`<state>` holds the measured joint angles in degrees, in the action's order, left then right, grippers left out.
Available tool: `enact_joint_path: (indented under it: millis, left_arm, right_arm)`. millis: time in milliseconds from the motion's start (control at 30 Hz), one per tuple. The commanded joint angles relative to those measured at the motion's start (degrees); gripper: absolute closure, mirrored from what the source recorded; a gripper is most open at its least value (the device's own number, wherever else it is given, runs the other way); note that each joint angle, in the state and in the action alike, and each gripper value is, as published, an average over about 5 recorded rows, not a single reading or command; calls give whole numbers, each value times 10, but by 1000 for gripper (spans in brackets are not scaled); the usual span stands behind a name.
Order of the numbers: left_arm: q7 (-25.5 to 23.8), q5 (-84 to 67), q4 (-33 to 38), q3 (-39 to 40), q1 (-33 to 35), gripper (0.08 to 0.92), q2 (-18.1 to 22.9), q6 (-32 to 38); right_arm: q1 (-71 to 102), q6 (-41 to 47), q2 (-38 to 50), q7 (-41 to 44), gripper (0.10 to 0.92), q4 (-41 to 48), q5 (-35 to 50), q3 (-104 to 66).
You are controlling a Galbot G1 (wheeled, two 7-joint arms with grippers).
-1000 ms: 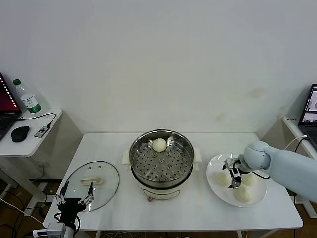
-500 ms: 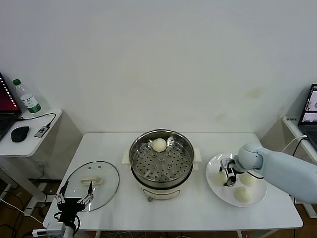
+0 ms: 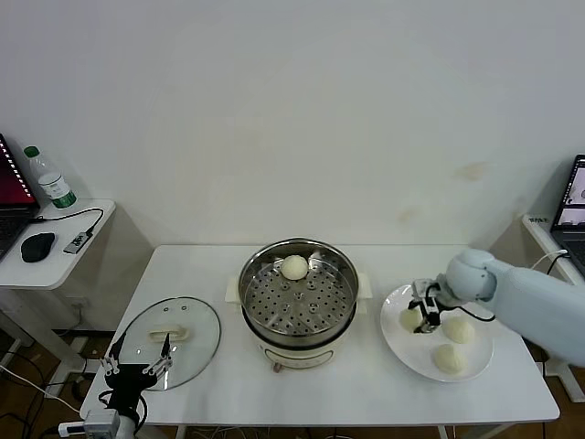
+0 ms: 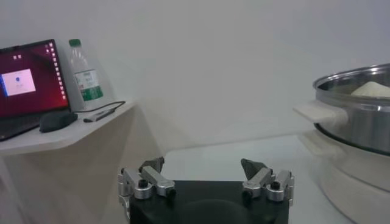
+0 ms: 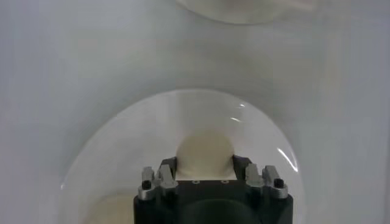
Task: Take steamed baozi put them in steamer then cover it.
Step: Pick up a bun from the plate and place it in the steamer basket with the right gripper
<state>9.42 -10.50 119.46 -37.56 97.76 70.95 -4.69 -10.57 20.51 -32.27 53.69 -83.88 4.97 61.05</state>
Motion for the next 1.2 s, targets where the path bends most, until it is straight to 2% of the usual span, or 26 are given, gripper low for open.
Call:
enact_joint_path:
  millis: [33, 200, 333, 633, 867, 1200]
  left_arm:
    - [0, -4, -2, -2, -1, 177, -4, 1]
    - [0, -6, -8, 1, -7, 177, -7, 1]
    - [0, -8, -11, 2, -13, 177, -9, 1]
    - [0, -17, -19, 2, -24, 177, -7, 0]
    - [-1, -18, -17, -1, -24, 177, -3, 0]
    - [-1, -17, -12, -4, -19, 177, 1, 0]
  right_arm:
    - [-262, 16, 25, 19, 445, -56, 116, 143]
    - [-402, 45, -37, 6, 440, -82, 197, 222]
    - [-447, 78, -117, -16, 437, -84, 270, 242]
    - [-354, 147, -289, -83, 431, -34, 386, 205]
    - [-264, 174, -377, -117, 423, 14, 405, 183]
    - [-196, 209, -430, -154, 423, 57, 400, 161]
